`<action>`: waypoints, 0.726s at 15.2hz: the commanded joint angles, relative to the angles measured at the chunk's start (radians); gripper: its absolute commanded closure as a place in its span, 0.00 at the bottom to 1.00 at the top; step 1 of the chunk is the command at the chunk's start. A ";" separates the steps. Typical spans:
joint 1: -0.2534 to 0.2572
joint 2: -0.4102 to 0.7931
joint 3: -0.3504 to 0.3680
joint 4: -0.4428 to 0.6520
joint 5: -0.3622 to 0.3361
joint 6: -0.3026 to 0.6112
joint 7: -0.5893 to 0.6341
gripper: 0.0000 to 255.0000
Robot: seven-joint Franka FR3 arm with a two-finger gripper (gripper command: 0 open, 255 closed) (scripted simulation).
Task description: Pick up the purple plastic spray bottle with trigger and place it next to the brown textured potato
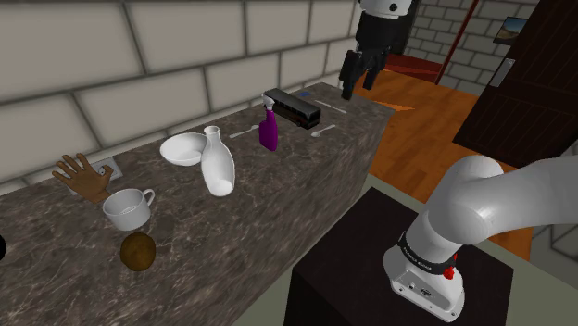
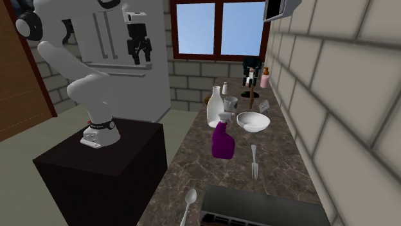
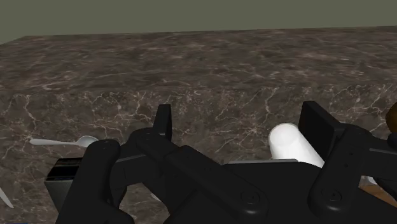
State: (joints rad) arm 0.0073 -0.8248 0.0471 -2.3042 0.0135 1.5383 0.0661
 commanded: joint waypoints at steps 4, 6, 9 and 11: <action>-0.008 0.091 -0.011 0.009 -0.010 0.087 -0.013 0.00; -0.013 0.155 -0.018 0.021 -0.016 0.141 -0.021 0.00; -0.020 0.256 -0.029 0.051 -0.024 0.217 -0.033 0.00; -0.025 0.325 -0.035 0.077 -0.028 0.263 -0.040 0.00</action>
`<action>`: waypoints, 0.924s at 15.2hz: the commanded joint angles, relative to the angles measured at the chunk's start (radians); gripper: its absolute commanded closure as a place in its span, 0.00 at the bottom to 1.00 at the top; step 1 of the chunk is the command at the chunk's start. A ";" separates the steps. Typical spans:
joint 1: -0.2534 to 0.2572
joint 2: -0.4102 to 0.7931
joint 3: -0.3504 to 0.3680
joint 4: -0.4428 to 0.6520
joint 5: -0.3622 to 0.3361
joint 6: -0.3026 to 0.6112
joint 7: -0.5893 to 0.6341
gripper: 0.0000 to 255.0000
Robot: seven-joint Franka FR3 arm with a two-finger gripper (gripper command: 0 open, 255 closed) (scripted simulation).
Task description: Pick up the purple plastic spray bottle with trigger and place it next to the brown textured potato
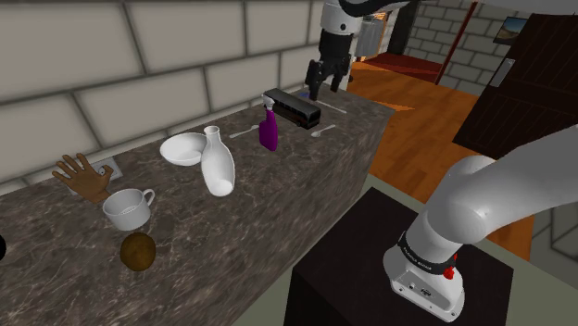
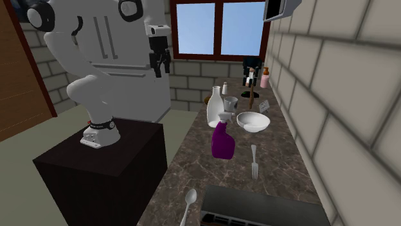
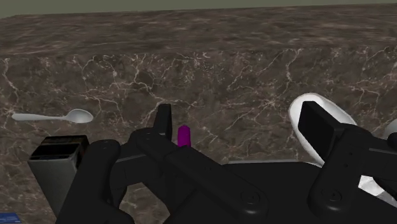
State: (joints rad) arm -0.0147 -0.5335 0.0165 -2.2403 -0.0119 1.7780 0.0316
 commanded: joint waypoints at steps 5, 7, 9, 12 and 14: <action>-0.012 0.212 -0.019 0.102 -0.009 0.120 -0.023 0.00; -0.016 0.285 -0.025 0.147 -0.010 0.151 -0.030 0.00; -0.019 0.359 -0.031 0.198 -0.010 0.178 -0.037 0.00; -0.024 0.470 -0.038 0.283 -0.009 0.209 -0.048 0.00; -0.027 0.546 -0.042 0.347 -0.006 0.223 -0.055 0.00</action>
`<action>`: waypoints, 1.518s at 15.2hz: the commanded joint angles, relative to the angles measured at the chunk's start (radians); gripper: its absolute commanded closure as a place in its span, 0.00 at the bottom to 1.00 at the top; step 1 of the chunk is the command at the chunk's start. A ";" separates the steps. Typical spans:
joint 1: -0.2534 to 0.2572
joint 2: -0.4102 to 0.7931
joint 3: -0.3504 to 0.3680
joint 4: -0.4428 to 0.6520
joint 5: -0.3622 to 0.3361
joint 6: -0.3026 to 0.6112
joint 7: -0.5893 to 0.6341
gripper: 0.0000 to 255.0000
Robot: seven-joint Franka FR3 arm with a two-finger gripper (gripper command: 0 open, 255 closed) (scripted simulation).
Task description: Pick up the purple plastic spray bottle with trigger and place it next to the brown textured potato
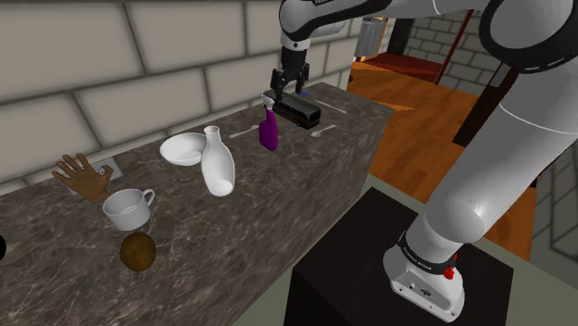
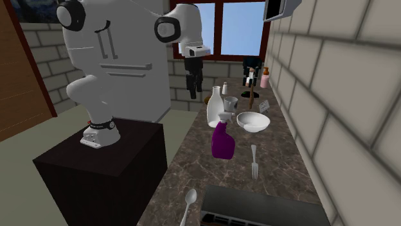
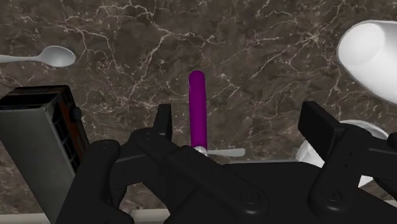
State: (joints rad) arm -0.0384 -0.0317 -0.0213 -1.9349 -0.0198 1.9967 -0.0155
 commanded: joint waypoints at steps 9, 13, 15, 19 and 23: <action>-0.020 0.337 -0.014 0.327 0.015 0.023 -0.033 0.00; -0.020 0.355 -0.014 0.300 0.015 0.069 -0.033 0.00; -0.021 0.369 -0.014 0.284 0.016 0.098 -0.033 0.00; -0.021 0.369 -0.014 0.284 0.016 0.098 -0.033 0.00; -0.021 0.369 -0.014 0.284 0.016 0.098 -0.033 0.00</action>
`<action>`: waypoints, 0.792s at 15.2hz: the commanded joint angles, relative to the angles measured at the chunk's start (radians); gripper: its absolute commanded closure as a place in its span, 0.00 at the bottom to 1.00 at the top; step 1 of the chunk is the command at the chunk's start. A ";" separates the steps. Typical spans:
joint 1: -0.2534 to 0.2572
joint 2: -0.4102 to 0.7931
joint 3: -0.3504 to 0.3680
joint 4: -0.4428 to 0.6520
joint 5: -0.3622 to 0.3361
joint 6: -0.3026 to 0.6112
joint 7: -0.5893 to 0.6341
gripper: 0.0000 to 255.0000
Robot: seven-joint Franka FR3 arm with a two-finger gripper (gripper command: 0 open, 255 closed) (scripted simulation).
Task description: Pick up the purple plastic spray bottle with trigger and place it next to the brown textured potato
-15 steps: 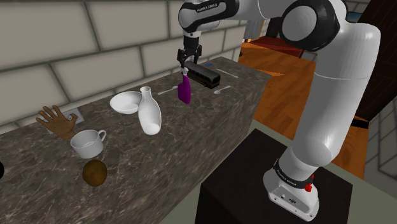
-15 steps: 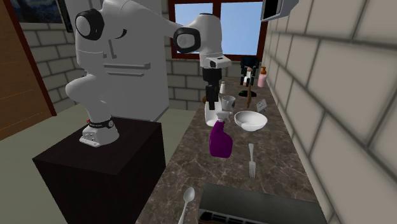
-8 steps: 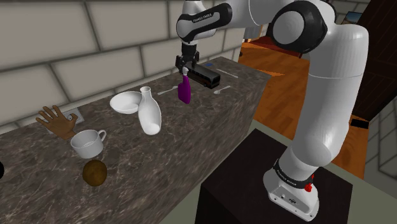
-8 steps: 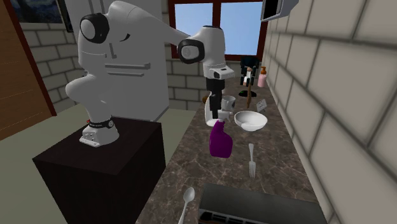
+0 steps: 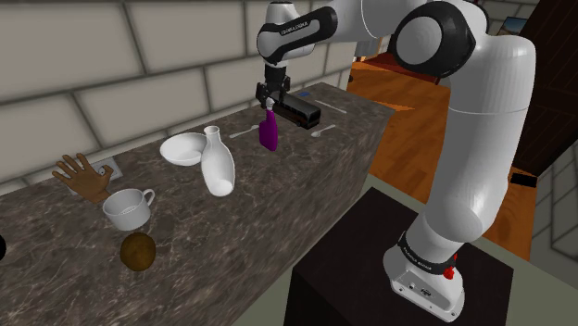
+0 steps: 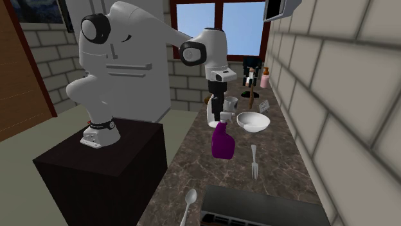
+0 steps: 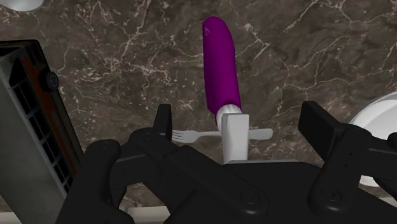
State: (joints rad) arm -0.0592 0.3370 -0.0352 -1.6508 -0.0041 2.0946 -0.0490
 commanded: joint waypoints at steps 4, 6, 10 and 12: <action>0.000 0.000 0.000 0.000 0.000 0.000 0.000 1.00; 0.000 0.000 0.000 0.000 0.000 0.000 0.000 1.00; 0.000 0.000 0.000 0.000 0.000 0.000 0.000 1.00; 0.000 -0.007 0.000 0.017 0.000 -0.024 0.000 1.00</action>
State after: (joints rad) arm -0.0591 0.3347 -0.0352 -1.6376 -0.0042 2.0792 -0.0489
